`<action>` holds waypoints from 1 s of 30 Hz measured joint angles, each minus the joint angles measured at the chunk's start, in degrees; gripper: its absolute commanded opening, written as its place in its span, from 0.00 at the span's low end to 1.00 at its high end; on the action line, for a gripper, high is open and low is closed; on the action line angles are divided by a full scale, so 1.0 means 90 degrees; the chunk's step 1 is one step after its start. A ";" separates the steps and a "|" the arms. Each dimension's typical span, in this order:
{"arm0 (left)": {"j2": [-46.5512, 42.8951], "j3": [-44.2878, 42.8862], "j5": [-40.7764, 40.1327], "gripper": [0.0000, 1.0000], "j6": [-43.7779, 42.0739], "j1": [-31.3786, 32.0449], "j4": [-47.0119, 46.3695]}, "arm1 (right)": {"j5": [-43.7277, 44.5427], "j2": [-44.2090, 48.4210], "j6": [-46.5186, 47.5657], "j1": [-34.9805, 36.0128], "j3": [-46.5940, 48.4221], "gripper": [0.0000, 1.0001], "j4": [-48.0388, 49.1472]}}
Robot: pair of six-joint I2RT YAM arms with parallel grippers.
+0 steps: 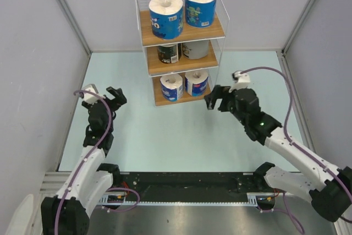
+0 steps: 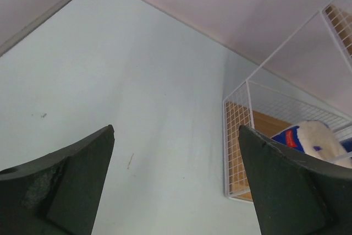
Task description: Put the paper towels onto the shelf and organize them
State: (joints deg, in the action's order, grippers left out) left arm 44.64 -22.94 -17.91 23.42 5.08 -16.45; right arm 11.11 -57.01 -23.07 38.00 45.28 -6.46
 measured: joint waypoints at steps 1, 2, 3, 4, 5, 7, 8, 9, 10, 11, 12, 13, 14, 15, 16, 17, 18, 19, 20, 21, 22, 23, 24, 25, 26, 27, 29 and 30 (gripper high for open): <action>-0.0141 0.0000 -0.0036 1.00 0.0199 -0.0007 0.0168 | 0.0007 0.0124 -0.0068 -0.0185 0.0000 0.95 -0.0056; -0.0284 0.0000 -0.0044 1.00 0.0396 -0.0017 0.0323 | -0.0012 0.0260 -0.0121 -0.0420 -0.0002 0.93 -0.0121; -0.0396 0.0000 -0.0007 1.00 0.0544 -0.0027 0.0435 | -0.0036 0.0386 -0.0175 -0.0619 -0.0002 0.92 -0.0189; -0.0457 -0.0007 0.0044 0.99 0.0636 -0.0027 0.0527 | -0.0083 0.0495 -0.0223 -0.0823 -0.0005 0.90 -0.0240; -0.0493 -0.0034 0.0109 0.98 0.0741 -0.0027 0.0661 | -0.0136 0.0573 -0.0270 -0.1003 -0.0005 0.87 -0.0272; -0.0461 -0.0146 0.0238 0.95 0.0911 -0.0027 0.0954 | -0.0381 0.0714 -0.0408 -0.1523 -0.0007 0.84 -0.0318; -0.0427 -0.0226 0.0299 0.93 0.0984 -0.0027 0.1129 | -0.0491 0.0743 -0.0483 -0.1826 -0.0007 0.80 -0.0321; -0.0376 -0.0328 0.0362 0.92 0.1078 -0.0034 0.1292 | -0.0678 0.0753 -0.0607 -0.2225 -0.0007 0.78 -0.0318; -0.0333 -0.0408 0.0408 0.90 0.1134 -0.0039 0.1382 | -0.0826 0.0750 -0.0675 -0.2501 -0.0007 0.74 -0.0301; -0.0277 -0.0515 0.0469 0.89 0.1195 -0.0049 0.1469 | -0.1015 0.0724 -0.0792 -0.2824 -0.0007 0.67 -0.0294; -0.0202 -0.0612 0.0546 0.88 0.1251 -0.0075 0.1513 | -0.1207 0.0678 -0.0906 -0.3155 -0.0010 0.61 -0.0250; -0.0131 -0.0692 0.0629 0.84 0.1282 -0.0104 0.1525 | -0.1450 0.0605 -0.1022 -0.3458 -0.0010 0.56 -0.0160; 0.0029 -0.0838 0.0775 0.83 0.1343 -0.0170 0.1566 | -0.1685 0.0510 -0.1134 -0.3713 -0.0012 0.44 -0.0046; 0.0202 -0.0959 0.0911 0.81 0.1396 -0.0236 0.1576 | -0.1882 0.0408 -0.1243 -0.3966 -0.0015 0.39 0.0073; 0.0386 -0.1098 0.1044 0.76 0.1438 -0.0301 0.1576 | -0.2101 0.0265 -0.1365 -0.4209 -0.0017 0.35 0.0228; 0.0556 -0.1209 0.1168 0.74 0.1477 -0.0352 0.1579 | -0.2266 0.0143 -0.1474 -0.4374 -0.0017 0.28 0.0369; 0.0770 -0.1338 0.1338 0.72 0.1547 -0.0413 0.1571 | -0.2441 -0.0039 -0.1600 -0.4561 -0.0015 0.25 0.0542; 0.0969 -0.1445 0.1528 0.67 0.1591 -0.0481 0.1549 | -0.2579 -0.0248 -0.1673 -0.4704 -0.0005 0.21 0.0687; 0.1151 -0.1520 0.1724 0.65 0.1647 -0.0549 0.1530 | -0.2713 -0.0493 -0.1775 -0.4809 0.0032 0.14 0.0816; 0.1314 -0.1571 0.1889 0.63 0.1698 -0.0614 0.1508 | -0.2815 -0.0716 -0.1821 -0.4857 0.0070 0.10 0.0901; 0.1469 -0.1617 0.2040 0.57 0.1744 -0.0668 0.1491 | -0.2914 -0.0957 -0.1877 -0.4881 0.0134 0.08 0.0947; 0.1622 -0.1666 0.2166 0.54 0.1758 -0.0712 0.1481 | -0.3011 -0.1190 -0.1928 -0.4906 0.0236 0.02 0.0976; 0.1753 -0.1715 0.2276 0.50 0.1783 -0.0731 0.1469 | -0.3118 -0.1440 -0.1967 -0.4923 0.0352 0.00 0.1025; 0.1919 -0.1807 0.2412 0.42 0.1795 -0.0753 0.1472 | -0.3206 -0.1620 -0.1982 -0.4935 0.0447 0.00 0.1066; 0.2089 -0.1921 0.2540 0.38 0.1797 -0.0758 0.1472 | -0.3334 -0.1858 -0.2025 -0.4954 0.0588 0.00 0.1090; 0.2278 -0.2074 0.2701 0.34 0.1775 -0.0770 0.1464 | -0.3490 -0.2130 -0.2047 -0.4986 0.0792 0.00 0.1144; 0.2548 -0.2327 0.2919 0.24 0.1766 -0.0789 0.1462 | -0.3728 -0.2555 -0.2057 -0.5044 0.1086 0.00 0.1265; 0.2674 -0.2460 0.3053 0.21 0.1732 -0.0801 0.1455 | -0.3881 -0.2783 -0.2057 -0.5083 0.1256 0.00 0.1324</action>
State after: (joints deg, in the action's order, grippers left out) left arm 68.71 -45.08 9.56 39.00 -2.13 -3.36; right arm -23.81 -82.06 -41.58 -7.75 56.58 5.45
